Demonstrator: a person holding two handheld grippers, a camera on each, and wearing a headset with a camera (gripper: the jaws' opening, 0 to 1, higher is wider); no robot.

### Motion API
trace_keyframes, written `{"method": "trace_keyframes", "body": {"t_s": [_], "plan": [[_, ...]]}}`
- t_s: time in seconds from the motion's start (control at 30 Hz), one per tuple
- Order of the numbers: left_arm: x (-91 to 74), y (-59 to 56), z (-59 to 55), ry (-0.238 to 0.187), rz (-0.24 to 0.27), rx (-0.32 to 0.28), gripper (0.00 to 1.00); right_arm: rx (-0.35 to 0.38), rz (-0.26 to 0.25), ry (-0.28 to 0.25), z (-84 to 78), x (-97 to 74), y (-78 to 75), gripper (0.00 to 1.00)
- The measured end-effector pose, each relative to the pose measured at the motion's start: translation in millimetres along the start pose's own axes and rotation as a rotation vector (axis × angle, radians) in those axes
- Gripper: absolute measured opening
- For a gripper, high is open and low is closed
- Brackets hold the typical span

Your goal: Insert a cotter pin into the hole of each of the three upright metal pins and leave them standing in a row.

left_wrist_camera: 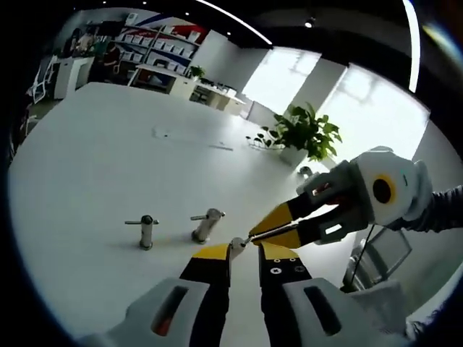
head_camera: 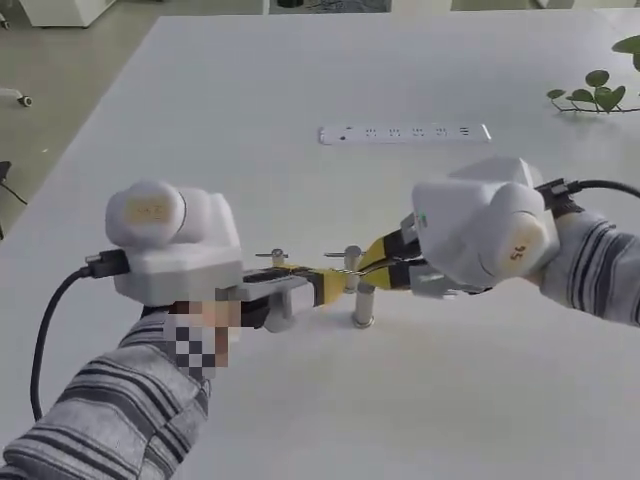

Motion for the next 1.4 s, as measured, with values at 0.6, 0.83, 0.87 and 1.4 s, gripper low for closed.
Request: {"method": "trace_keyframes", "body": {"t_s": [0.6,0.83,0.87,1.4], "plan": [[3.0,-2.1,-2.5,-0.029,-0.033,0.008,0.00,0.028,-0.003,-0.023,5.2,-0.8,2.7,0.00],[2.0,-3.3,-1.3,-0.029,-0.035,0.084,0.00,0.084,0.011,-0.027,5.0,-1.6,1.9,0.00],[2.1,-3.0,-0.6,-0.032,-0.035,0.098,0.00,0.094,0.012,-0.029,5.0,-1.7,1.3,0.00],[-7.3,3.6,-5.9,0.031,-0.040,0.398,0.00,0.624,0.124,-0.134,-11.8,-4.3,5.3,0.06]]}}
Point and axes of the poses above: the centre of the closed fingertips' face, and the gripper's own axes: x roughly forward along the fingers, y roughly to its left, z roughly out of its top, the point moved 9 cm from there along -x, roughly backward along the fingers, and after that the axes turned 5 degrees about -z, right-handed, at the moved point
